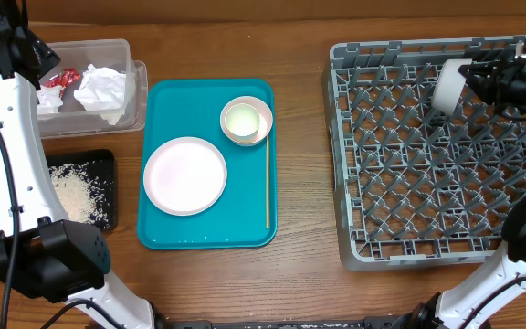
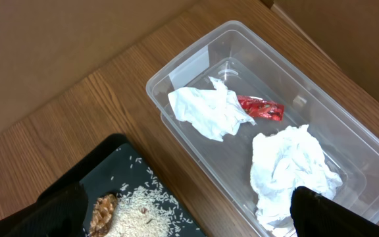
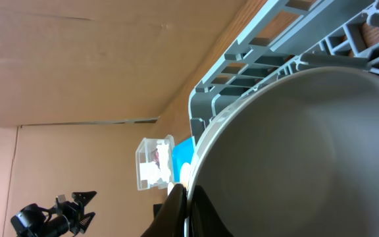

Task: Sort waste into correct bins and load items into the dishwasher
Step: 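Carry the bowl right and set it upside down in the dish rack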

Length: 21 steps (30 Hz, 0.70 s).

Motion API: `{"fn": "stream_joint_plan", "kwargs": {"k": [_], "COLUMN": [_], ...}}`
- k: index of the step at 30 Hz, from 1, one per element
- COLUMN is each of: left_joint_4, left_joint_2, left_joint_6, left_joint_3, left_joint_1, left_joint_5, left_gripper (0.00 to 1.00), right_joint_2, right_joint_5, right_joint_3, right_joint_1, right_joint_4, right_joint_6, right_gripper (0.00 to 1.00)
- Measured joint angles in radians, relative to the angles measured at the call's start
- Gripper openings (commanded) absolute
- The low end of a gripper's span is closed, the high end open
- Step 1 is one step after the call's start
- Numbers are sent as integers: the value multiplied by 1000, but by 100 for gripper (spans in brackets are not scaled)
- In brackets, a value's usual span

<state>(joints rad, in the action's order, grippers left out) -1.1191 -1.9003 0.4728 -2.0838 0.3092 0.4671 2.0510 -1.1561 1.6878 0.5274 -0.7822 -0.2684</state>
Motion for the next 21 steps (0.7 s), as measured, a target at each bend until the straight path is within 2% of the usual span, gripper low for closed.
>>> {"fn": "stream_joint_plan", "kwargs": {"k": [16,21], "left_joint_4": [0,0], "left_joint_2": [0,0], "left_joint_6": [0,0], "left_joint_3": [0,0], "left_joint_1": [0,0], "left_joint_5": [0,0], "left_gripper": [100,100], "right_joint_2": [-20,-45], "right_joint_5": [175,283], "right_joint_3": [28,56], "right_joint_1": [2,18], "right_joint_4": [-91,-182], "right_joint_6": [8,6], "right_gripper": [4,14]}}
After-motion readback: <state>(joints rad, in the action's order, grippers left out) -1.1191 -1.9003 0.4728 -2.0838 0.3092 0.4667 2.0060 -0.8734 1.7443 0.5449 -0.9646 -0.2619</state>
